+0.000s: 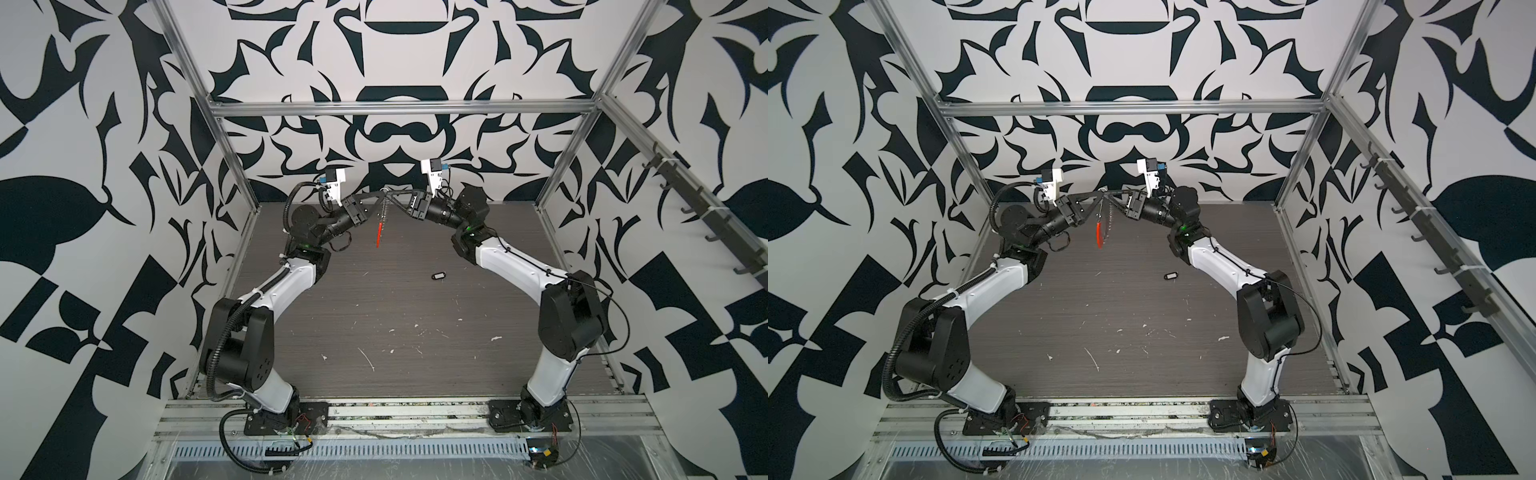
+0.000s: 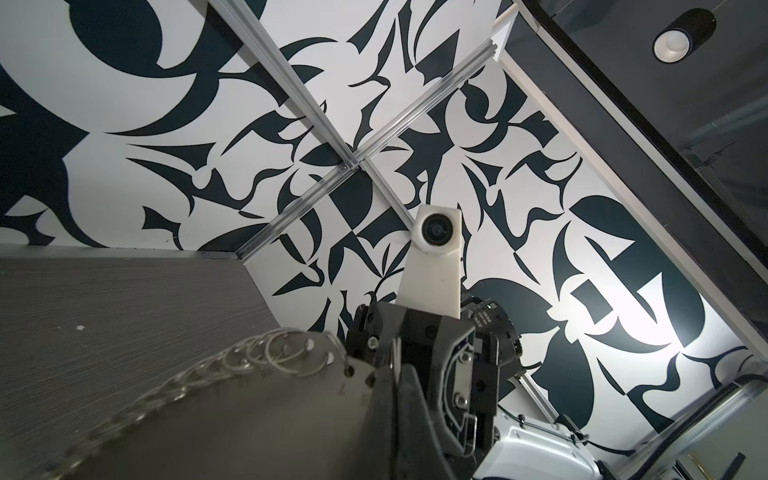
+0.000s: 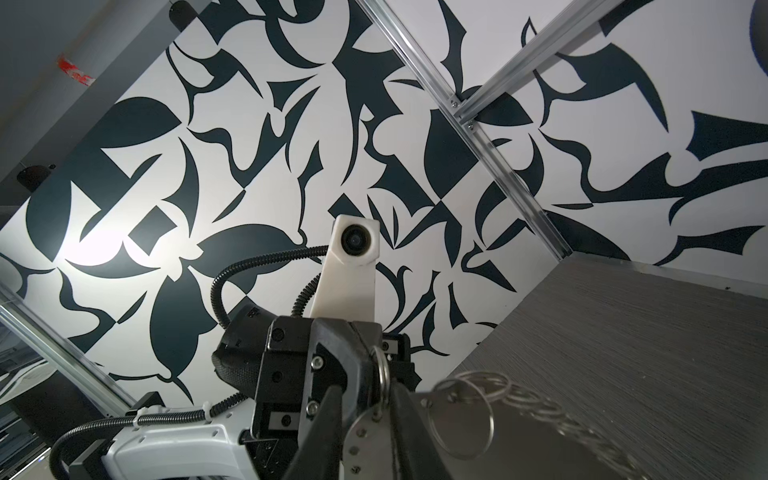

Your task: Put the keys on the keyring

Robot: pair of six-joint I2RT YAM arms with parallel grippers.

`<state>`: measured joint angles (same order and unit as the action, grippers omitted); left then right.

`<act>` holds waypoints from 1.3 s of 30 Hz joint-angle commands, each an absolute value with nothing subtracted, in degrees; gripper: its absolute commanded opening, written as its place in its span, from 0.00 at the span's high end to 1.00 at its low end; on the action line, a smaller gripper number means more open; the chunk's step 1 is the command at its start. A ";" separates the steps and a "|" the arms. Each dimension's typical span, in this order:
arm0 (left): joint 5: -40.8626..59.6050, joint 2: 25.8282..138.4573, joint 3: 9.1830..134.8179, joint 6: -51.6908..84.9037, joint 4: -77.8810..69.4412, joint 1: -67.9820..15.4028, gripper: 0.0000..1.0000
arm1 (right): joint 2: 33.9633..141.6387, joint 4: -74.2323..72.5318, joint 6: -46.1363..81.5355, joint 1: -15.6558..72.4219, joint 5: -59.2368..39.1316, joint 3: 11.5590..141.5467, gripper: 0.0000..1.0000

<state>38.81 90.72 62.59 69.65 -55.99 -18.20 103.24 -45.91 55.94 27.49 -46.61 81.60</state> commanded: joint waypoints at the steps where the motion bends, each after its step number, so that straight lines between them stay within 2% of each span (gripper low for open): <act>1: 39.37 89.96 62.49 70.25 -59.94 -18.44 1.00 | 103.01 -49.70 56.60 27.92 -46.41 84.32 0.79; 10: 40.08 90.47 63.18 70.41 -59.94 -18.89 1.00 | 104.30 -49.74 57.39 28.36 -46.75 86.06 0.82; 16: 40.42 90.48 62.90 70.47 -59.85 -19.12 1.00 | 104.96 -49.75 57.91 28.91 -47.01 87.28 1.00; 22: 40.92 89.81 62.64 68.74 -57.65 -19.15 1.00 | 102.66 -44.86 54.11 28.78 -47.06 86.53 1.00; 24: 41.99 88.81 62.61 65.99 -53.88 -18.86 0.73 | 100.48 -37.66 48.19 28.18 -46.63 86.32 1.00; 25: 42.73 87.75 62.56 63.56 -50.59 -18.58 0.64 | 99.26 -32.95 43.75 27.81 -45.89 86.31 1.00; 26: 43.46 86.24 62.62 59.57 -44.60 -18.30 0.58 | 97.71 -26.67 37.70 27.62 -44.78 86.31 1.00; 29: 41.82 81.54 66.15 37.00 -14.52 -18.13 0.56 | 94.75 -11.19 19.10 27.68 -40.25 86.77 1.00; 30: 38.40 80.61 68.89 28.33 -3.23 -18.49 0.58 | 94.17 -8.01 14.48 27.69 -38.62 86.69 1.00; 32: 32.97 80.16 72.61 15.72 9.80 -18.72 0.63 | 93.54 -3.83 6.17 27.64 -35.99 86.67 1.00; 33: 32.88 80.22 73.34 10.55 13.00 -18.56 0.71 | 93.52 -2.54 3.12 27.69 -35.31 86.66 1.00; 35: 34.32 79.90 73.08 1.61 16.01 -18.41 0.77 | 93.77 -1.27 -0.92 27.69 -35.63 86.71 1.00; 39: 43.11 78.09 69.12 -14.88 14.54 -18.46 0.80 | 94.37 -0.35 -3.23 27.91 -40.51 87.32 1.00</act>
<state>37.87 79.07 71.24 5.50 5.80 -18.48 95.26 -2.15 4.64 27.64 -38.22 84.68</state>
